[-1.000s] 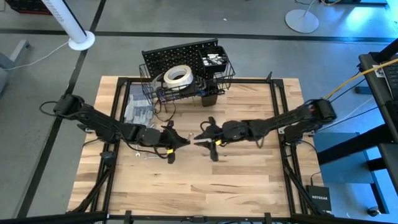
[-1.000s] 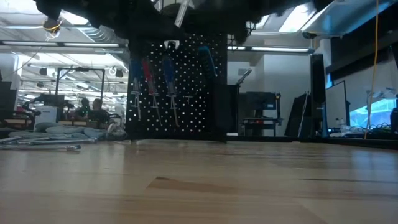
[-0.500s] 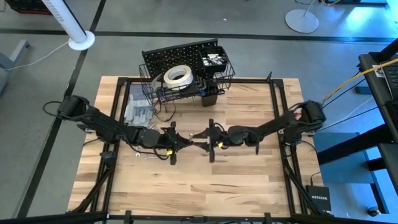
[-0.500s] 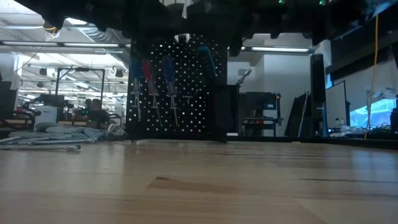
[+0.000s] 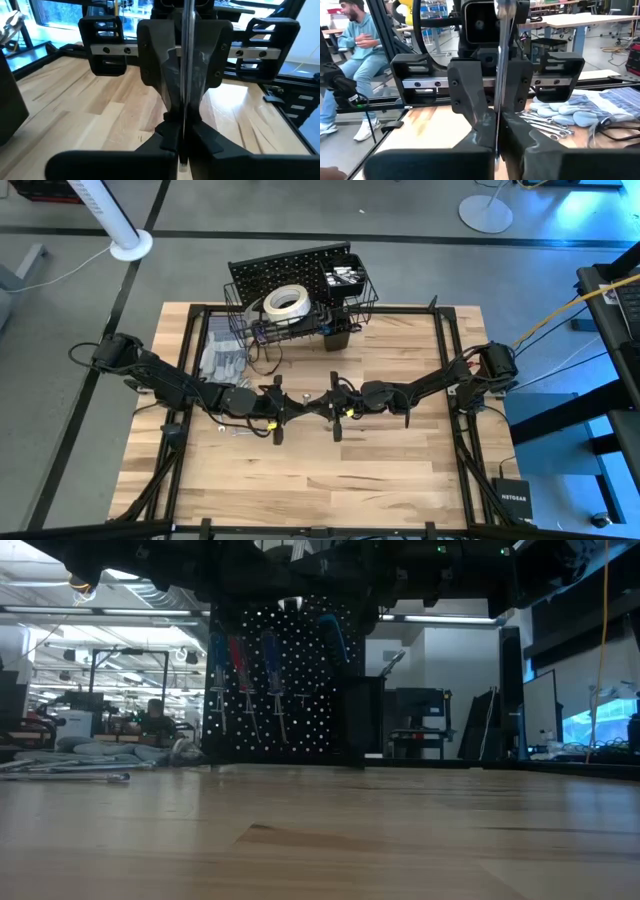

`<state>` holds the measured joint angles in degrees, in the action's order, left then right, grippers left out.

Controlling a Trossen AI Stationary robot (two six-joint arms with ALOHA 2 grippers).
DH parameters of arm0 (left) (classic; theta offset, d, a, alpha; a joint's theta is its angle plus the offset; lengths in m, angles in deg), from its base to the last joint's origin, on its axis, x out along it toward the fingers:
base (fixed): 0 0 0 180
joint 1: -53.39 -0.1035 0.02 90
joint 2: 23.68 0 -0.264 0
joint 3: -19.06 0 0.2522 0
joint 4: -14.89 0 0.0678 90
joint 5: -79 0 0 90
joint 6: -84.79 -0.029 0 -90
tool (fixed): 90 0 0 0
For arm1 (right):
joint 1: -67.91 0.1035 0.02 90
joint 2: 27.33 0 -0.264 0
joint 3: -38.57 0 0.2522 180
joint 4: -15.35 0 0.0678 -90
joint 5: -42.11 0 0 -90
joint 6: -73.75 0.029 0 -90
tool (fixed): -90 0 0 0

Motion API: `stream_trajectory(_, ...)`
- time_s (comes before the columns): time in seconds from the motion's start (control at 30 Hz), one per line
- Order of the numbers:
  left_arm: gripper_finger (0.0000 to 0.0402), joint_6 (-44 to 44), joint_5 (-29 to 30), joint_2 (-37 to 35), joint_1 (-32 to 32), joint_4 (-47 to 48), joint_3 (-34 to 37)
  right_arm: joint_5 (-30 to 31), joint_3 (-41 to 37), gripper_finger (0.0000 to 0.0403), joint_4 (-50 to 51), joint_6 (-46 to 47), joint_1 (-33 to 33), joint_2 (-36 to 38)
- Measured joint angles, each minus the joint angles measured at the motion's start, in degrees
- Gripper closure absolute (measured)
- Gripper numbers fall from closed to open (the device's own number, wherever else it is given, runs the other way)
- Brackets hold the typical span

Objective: Hang tools onto peg board
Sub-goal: Hang the wrench on the pegboard

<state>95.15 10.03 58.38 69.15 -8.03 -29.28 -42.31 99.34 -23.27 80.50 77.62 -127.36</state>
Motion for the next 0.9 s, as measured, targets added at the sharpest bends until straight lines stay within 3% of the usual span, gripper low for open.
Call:
stream_trajectory(0.3,0.0348,0.21,0.12,-0.45,-0.94,1.91,-0.11,0.57,0.13,0.0396,1.00,-1.63,-0.43,0.03)
stream_trajectory(0.47,0.0327,2.76,0.12,-7.11,-0.40,16.83,-0.14,2.92,0.13,0.0396,7.56,-2.35,-0.41,1.72)
stream_trajectory(0.67,0.0321,15.25,0.44,-16.30,2.33,40.88,-0.20,6.40,0.11,0.0396,15.16,-0.24,-0.81,1.96)
stream_trajectory(0.9,0.0320,23.50,8.18,-17.13,7.87,43.50,2.66,6.91,-3.39,0.0396,8.13,7.27,-6.24,-3.55)
